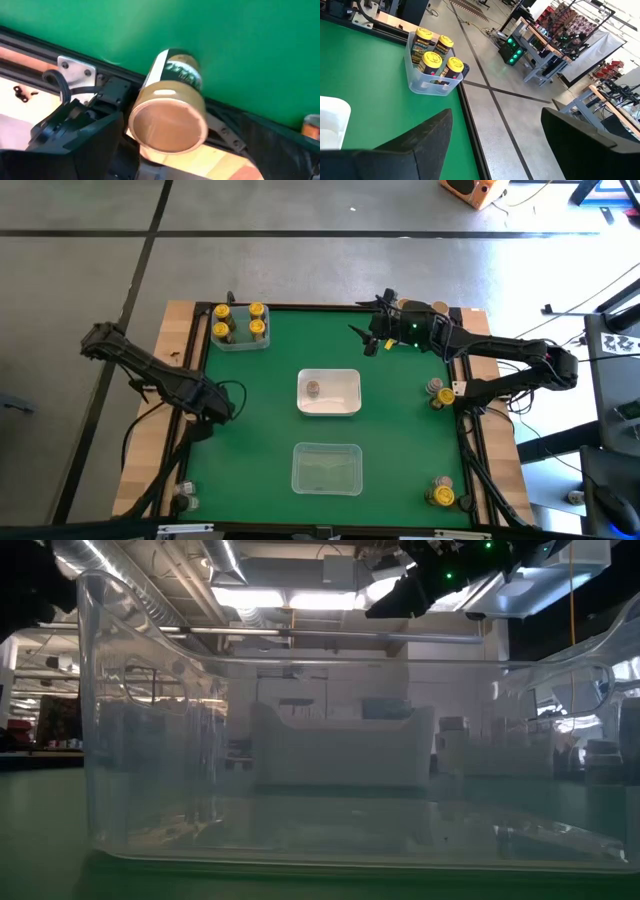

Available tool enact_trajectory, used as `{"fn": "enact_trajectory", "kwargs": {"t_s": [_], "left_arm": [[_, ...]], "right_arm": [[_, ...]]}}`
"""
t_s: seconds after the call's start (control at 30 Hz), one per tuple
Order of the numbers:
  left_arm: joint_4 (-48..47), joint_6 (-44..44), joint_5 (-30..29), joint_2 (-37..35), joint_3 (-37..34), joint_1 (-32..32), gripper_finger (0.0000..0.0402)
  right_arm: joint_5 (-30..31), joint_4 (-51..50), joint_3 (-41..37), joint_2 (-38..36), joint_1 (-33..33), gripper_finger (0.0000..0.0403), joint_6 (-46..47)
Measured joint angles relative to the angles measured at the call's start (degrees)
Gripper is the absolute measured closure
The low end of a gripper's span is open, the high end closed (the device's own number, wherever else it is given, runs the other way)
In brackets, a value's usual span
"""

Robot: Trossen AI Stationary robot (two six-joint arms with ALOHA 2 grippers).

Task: Sort spices by type
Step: Put the gold seasoning bottle into the top white bin

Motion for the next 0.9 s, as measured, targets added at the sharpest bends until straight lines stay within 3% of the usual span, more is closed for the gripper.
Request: {"fn": "enact_trajectory", "kwargs": {"t_s": [0.57,0.9], "left_arm": [[0.7,0.2,-0.6,0.0,-2.4,-1.0,0.0010],[0.3,6.6,2.4,6.9,-2.9,-1.0,0.0051]], "right_arm": [[0.0,0.0,0.0,0.0,0.0,0.0097,0.0],[0.0,0.0,0.0,0.0,0.0,0.0097,0.0]]}}
